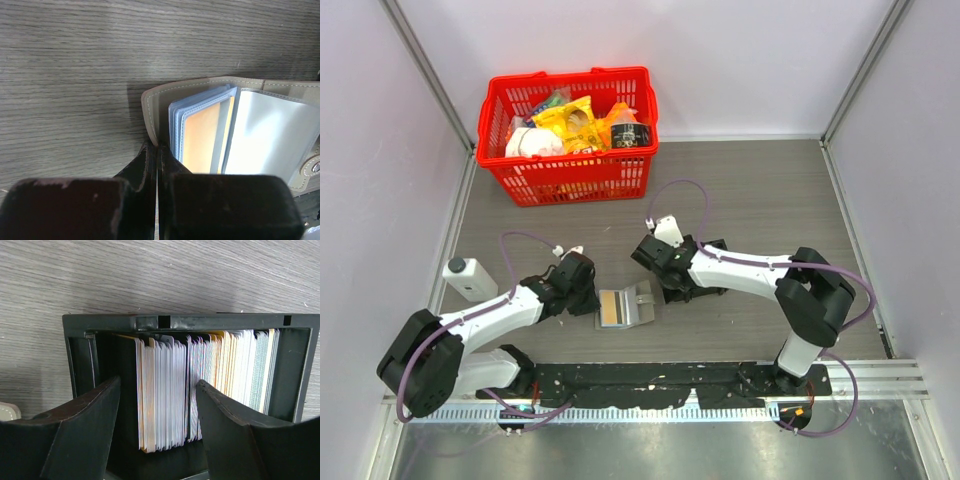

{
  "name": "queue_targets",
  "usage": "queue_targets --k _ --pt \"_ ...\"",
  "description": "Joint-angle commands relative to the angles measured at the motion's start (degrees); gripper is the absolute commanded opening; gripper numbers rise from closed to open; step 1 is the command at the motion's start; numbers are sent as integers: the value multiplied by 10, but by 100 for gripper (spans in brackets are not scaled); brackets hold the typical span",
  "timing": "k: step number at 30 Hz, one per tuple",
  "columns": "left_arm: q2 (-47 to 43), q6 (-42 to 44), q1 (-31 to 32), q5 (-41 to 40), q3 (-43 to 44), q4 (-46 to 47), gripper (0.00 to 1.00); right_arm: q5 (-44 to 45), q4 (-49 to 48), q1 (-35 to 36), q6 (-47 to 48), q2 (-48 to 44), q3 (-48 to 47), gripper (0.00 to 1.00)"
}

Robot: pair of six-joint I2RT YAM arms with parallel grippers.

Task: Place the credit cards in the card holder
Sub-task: Pick up the credit card from the storage box.

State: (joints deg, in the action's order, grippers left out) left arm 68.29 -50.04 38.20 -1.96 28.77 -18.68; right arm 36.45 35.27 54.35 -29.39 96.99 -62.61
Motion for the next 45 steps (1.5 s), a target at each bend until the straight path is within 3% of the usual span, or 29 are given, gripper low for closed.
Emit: queue_targets --k 1,16,38,45 --pt "4 13 2 5 -6 7 0 53 38 4 -7 2 -14 67" --pt "8 15 1 5 -5 7 0 54 48 5 -1 -46 -14 52" --pt "25 15 2 5 -7 14 0 -20 -3 3 21 -63 12 4" --pt "24 14 2 4 -7 14 0 -37 -19 -1 27 -51 19 3"
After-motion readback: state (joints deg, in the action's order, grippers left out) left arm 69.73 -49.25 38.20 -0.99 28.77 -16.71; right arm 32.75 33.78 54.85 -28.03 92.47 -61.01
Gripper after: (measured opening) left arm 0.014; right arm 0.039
